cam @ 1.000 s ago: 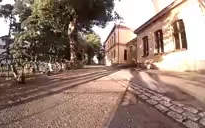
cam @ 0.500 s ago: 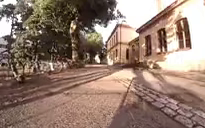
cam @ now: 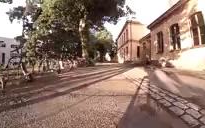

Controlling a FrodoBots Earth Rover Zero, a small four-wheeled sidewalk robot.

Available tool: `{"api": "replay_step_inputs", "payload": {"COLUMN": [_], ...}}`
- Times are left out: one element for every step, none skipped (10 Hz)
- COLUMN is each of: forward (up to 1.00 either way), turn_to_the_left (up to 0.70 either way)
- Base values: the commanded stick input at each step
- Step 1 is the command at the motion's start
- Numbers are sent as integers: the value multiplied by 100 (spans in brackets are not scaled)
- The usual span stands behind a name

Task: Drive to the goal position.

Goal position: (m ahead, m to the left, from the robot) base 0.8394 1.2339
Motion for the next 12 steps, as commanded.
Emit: {"api": "replay_step_inputs", "payload": {"forward": [37, 37, 37, 37, 37, 37, 37, 37, 37, 37, 37, 37], "turn_to_the_left": [0, 0, 0, 0, 0, 0, 0, 0, 0, 0, 0, 0]}}
